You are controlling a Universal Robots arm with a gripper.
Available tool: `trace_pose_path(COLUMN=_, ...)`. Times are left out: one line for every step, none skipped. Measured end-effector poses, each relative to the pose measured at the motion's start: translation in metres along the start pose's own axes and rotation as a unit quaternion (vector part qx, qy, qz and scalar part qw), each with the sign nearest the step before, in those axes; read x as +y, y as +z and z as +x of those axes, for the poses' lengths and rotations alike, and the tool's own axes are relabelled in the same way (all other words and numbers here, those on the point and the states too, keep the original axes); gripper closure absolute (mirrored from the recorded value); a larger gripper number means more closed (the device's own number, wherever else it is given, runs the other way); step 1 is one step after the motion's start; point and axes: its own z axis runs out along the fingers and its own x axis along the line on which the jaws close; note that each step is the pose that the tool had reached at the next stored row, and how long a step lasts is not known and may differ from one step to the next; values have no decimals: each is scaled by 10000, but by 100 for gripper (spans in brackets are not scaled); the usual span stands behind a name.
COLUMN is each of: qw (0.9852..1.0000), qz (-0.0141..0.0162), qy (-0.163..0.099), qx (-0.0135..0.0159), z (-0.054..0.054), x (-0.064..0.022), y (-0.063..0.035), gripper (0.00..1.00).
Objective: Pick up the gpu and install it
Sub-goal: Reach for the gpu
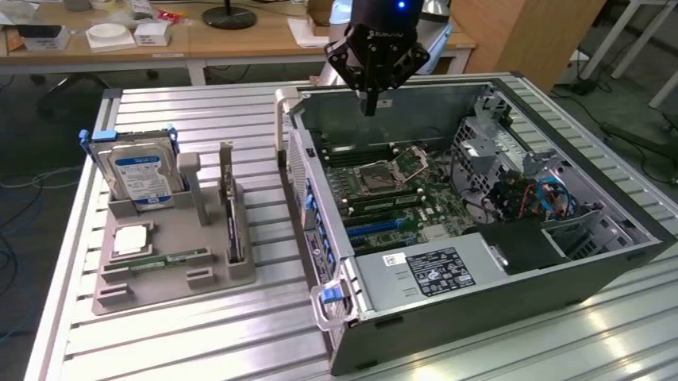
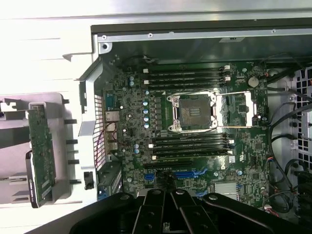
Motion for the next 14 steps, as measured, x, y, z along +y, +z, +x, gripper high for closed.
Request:
trace_pose_path(qw=10000, qz=0, qy=0, qx=0, z=15, x=-1, y=0, gripper=90)
trace_pose_path(qw=10000, qz=0, qy=1, qx=0, z=31, x=-2, y=0, gripper=90)
trace_pose_path(qw=10000, qz=0, qy=0, qx=0, z=47, x=-4, y=0, gripper=90)
trace_pose_path(qw=10000, qz=0, qy=0, qx=0, z=62, x=-5, y=0, gripper=90)
trace_pose_path(qw=10000, qz=0, qy=0, qx=0, z=76, x=-6, y=0, gripper=90)
trace_pose_path(qw=10000, qz=0, qy=0, qx=0, z=91, x=-7, y=0, gripper=90)
trace_pose_path(qw=10000, qz=0, qy=0, qx=0, z=106, x=-8, y=0, gripper=90)
trace_pose_path(qw=10000, qz=0, qy=0, qx=0, z=122, x=-9, y=0, gripper=90)
trace_pose_path(qw=10000, qz=-1, qy=0, qx=0, z=136, x=-10, y=-1, gripper=90)
trace_pose_path(qw=10000, qz=0, qy=0, qx=0, z=150, x=-11, y=-1, gripper=90)
trace_pose_path(qw=10000, qz=0, qy=0, qx=0, z=165, x=-12, y=-1, gripper=90)
trace_pose_path(qw=10000, qz=-1, qy=0, qx=0, z=180, x=-13, y=-1, gripper=90)
trace_pose_path(qw=10000, qz=0, qy=0, qx=0, z=195, x=-15, y=-2, gripper=90)
trace_pose_path(qw=10000, qz=-1, qy=1, qx=0, z=208, x=-16, y=-2, gripper=90)
